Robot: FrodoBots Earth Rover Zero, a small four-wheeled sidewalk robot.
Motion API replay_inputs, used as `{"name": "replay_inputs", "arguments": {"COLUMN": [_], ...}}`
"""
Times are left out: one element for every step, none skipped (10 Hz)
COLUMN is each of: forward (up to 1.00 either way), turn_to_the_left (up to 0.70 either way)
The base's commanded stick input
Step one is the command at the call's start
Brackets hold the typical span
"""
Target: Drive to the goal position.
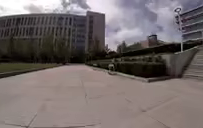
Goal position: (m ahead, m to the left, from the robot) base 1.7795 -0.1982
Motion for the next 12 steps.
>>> {"name": "replay_inputs", "arguments": {"forward": [1.00,1.00,1.00,1.00,1.00,1.00,1.00,1.00,1.00,1.00,1.00,1.00], "turn_to_the_left": [0.00,0.00,0.00,0.00,-0.02,-0.11,-0.33,-0.40,-0.40,-0.40,-0.40,-0.40]}}
